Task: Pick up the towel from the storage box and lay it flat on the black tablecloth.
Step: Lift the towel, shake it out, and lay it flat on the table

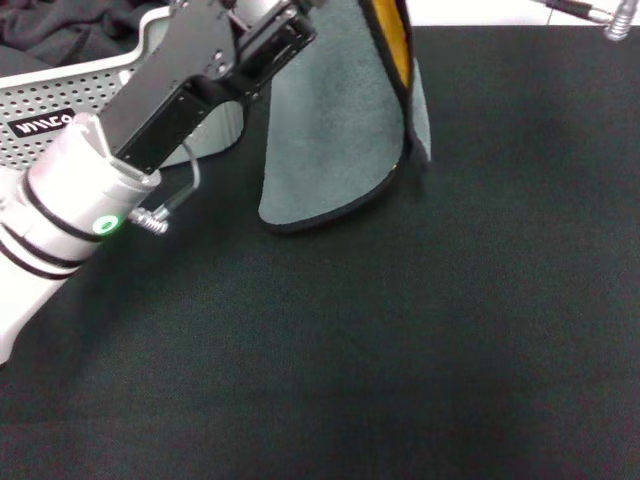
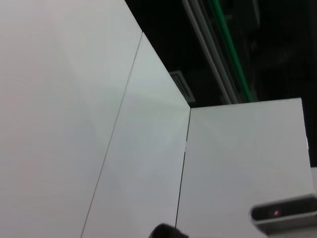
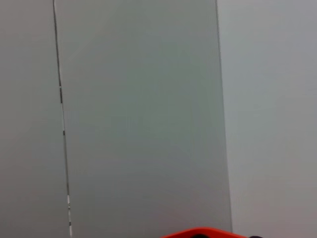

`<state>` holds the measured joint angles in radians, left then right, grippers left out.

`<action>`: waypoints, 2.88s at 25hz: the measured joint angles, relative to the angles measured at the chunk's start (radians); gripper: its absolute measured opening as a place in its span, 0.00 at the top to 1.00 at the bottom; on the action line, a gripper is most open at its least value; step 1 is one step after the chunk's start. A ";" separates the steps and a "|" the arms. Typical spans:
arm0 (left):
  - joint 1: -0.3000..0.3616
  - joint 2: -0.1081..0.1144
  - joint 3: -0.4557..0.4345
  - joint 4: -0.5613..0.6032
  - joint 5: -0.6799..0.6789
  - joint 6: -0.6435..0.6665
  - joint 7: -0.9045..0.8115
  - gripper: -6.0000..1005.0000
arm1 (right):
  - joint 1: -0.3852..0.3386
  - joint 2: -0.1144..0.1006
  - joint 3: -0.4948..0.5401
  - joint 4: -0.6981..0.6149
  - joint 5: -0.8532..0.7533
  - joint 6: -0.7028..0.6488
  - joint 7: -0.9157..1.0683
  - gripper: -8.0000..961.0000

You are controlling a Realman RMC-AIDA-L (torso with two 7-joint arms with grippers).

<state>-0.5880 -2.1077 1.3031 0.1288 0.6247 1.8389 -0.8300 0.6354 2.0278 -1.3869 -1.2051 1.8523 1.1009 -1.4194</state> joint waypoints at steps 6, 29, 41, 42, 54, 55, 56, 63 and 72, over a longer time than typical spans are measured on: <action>-0.021 0.000 0.027 -0.007 -0.018 -0.040 0.022 0.23 | 0.003 0.000 -0.038 -0.008 0.043 -0.004 -0.038 0.98; -0.006 0.000 0.028 -0.009 -0.068 -0.096 0.079 0.23 | -0.036 -0.005 0.042 -0.019 0.179 0.174 -0.077 0.99; 0.021 0.000 0.034 -0.015 -0.064 -0.115 0.096 0.23 | -0.074 -0.006 0.214 0.005 0.313 0.325 -0.061 0.99; 0.020 0.000 0.043 -0.015 -0.063 -0.115 0.095 0.23 | -0.073 -0.005 0.214 0.014 0.314 0.324 -0.063 0.99; -0.024 0.000 0.120 0.008 -0.101 -0.114 0.094 0.23 | 0.005 0.000 0.173 0.229 0.343 0.318 -0.142 0.99; -0.029 0.000 0.120 0.008 -0.115 -0.115 0.096 0.23 | 0.009 0.000 0.165 0.241 0.343 0.317 -0.154 0.99; -0.036 0.000 0.120 0.008 -0.134 -0.117 0.098 0.23 | 0.011 0.000 0.157 0.245 0.343 0.314 -0.163 0.99; -0.055 0.000 0.121 0.009 -0.214 -0.162 0.109 0.23 | 0.017 0.000 0.085 0.247 0.352 0.253 -0.220 0.98; -0.062 0.000 0.136 0.009 -0.227 -0.175 0.115 0.23 | 0.028 0.000 0.010 0.237 0.367 0.141 -0.290 0.99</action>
<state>-0.6504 -2.1076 1.4391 0.1381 0.3976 1.6642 -0.7147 0.6636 2.0279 -1.3766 -0.9677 2.2194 1.2422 -1.7090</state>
